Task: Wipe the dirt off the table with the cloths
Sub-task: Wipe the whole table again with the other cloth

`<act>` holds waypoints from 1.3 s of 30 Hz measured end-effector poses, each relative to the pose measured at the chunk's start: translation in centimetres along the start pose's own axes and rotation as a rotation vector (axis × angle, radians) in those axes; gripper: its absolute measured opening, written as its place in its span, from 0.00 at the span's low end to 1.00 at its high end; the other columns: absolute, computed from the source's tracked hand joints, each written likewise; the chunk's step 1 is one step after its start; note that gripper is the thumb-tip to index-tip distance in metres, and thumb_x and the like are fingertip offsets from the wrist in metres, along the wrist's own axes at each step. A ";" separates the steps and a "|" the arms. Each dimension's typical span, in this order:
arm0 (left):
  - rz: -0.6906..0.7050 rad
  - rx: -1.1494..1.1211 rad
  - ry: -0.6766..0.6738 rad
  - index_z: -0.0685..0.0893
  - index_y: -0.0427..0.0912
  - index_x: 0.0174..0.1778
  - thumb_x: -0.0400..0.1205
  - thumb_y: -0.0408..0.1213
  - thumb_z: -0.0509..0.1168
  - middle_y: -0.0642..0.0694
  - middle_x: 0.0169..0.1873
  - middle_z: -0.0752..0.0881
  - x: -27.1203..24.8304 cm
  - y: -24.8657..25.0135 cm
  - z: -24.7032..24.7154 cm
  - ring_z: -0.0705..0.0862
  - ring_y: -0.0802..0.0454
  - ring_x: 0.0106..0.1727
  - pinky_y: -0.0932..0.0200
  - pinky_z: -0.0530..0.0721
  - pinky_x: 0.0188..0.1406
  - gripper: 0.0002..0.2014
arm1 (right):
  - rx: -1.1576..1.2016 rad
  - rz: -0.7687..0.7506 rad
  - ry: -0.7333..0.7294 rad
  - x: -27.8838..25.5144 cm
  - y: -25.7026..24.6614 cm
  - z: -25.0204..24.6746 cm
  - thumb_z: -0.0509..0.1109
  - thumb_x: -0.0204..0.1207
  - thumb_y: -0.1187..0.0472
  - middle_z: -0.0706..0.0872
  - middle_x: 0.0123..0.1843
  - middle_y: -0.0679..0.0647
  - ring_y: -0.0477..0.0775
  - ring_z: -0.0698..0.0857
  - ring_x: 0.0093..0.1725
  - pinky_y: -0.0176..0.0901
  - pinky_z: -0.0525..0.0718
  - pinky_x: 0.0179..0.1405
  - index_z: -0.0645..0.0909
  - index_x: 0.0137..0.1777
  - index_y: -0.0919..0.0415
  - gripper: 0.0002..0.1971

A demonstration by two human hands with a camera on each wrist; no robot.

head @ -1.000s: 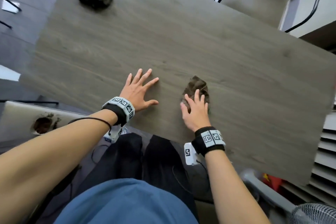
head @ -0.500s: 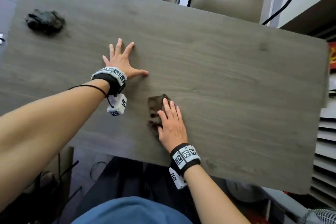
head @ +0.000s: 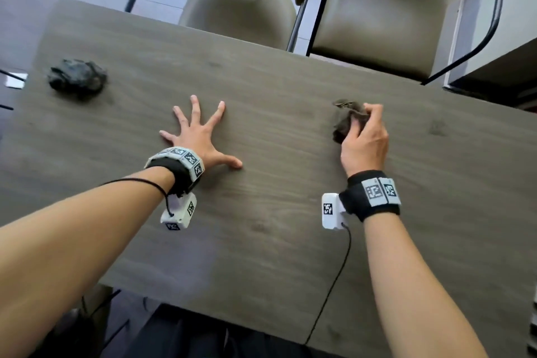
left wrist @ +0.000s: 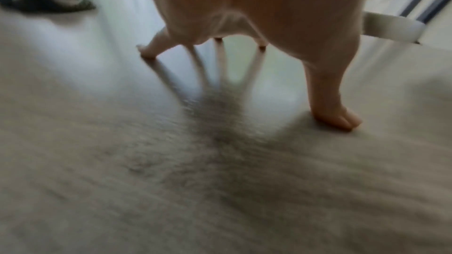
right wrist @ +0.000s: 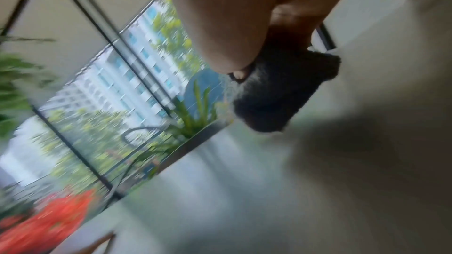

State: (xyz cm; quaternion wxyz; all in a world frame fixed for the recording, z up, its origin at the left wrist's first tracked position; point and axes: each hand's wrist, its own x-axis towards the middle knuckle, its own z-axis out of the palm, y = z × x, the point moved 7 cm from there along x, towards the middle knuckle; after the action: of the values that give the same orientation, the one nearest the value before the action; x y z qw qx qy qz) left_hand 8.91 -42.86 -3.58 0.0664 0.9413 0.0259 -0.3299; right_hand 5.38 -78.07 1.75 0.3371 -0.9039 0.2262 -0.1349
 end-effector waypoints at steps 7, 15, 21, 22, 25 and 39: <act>-0.030 0.023 -0.058 0.32 0.83 0.78 0.43 0.79 0.77 0.52 0.84 0.23 0.2 0.5 -0.5 0.32 0.29 0.86 0.09 0.59 0.68 0.74 | -0.260 0.126 -0.109 6.7 1.7 7.3 0.65 0.76 0.68 0.66 0.81 0.65 0.69 0.65 0.78 0.62 0.64 0.77 0.70 0.69 0.59 0.21; -0.044 0.024 -0.095 0.30 0.84 0.76 0.43 0.76 0.80 0.53 0.82 0.19 0.7 0.7 -0.9 0.30 0.28 0.85 0.07 0.58 0.67 0.76 | -0.071 -0.223 -0.263 -1.0 -11.0 16.1 0.65 0.75 0.75 0.78 0.73 0.64 0.68 0.77 0.72 0.54 0.75 0.72 0.77 0.71 0.65 0.24; -0.036 0.022 -0.086 0.33 0.83 0.78 0.42 0.76 0.80 0.54 0.83 0.21 0.6 0.7 -0.9 0.32 0.28 0.85 0.07 0.60 0.67 0.76 | 0.145 -0.288 -0.554 -1.5 -13.1 16.0 0.61 0.68 0.72 0.89 0.54 0.51 0.58 0.86 0.55 0.51 0.85 0.54 0.82 0.62 0.49 0.25; -0.031 0.026 -0.079 0.33 0.83 0.78 0.41 0.77 0.79 0.53 0.83 0.22 0.7 0.7 -0.9 0.32 0.27 0.85 0.07 0.61 0.66 0.76 | 0.184 -0.263 -0.533 0.4 -12.0 14.7 0.59 0.65 0.71 0.90 0.55 0.50 0.56 0.87 0.56 0.49 0.84 0.58 0.84 0.61 0.48 0.27; -0.025 0.031 -0.081 0.31 0.83 0.78 0.41 0.78 0.78 0.53 0.83 0.21 0.6 0.7 -0.9 0.32 0.27 0.85 0.07 0.62 0.66 0.76 | 0.107 -0.154 -0.268 6.7 -6.0 8.6 0.57 0.64 0.73 0.89 0.60 0.50 0.52 0.86 0.61 0.35 0.77 0.68 0.86 0.62 0.52 0.30; -0.006 0.054 -0.105 0.23 0.78 0.76 0.46 0.78 0.78 0.46 0.79 0.16 0.7 0.7 -0.8 0.29 0.24 0.83 0.08 0.62 0.66 0.77 | -0.229 -0.014 -0.318 2.5 -9.3 15.1 0.59 0.75 0.74 0.64 0.84 0.52 0.60 0.61 0.82 0.51 0.59 0.80 0.73 0.77 0.47 0.32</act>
State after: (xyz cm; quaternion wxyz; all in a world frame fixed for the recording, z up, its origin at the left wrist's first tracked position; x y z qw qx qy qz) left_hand 9.97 -43.46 -3.35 0.0414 0.9241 0.0162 -0.3796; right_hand 16.45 -64.75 -2.88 0.2627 -0.9477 0.1779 0.0339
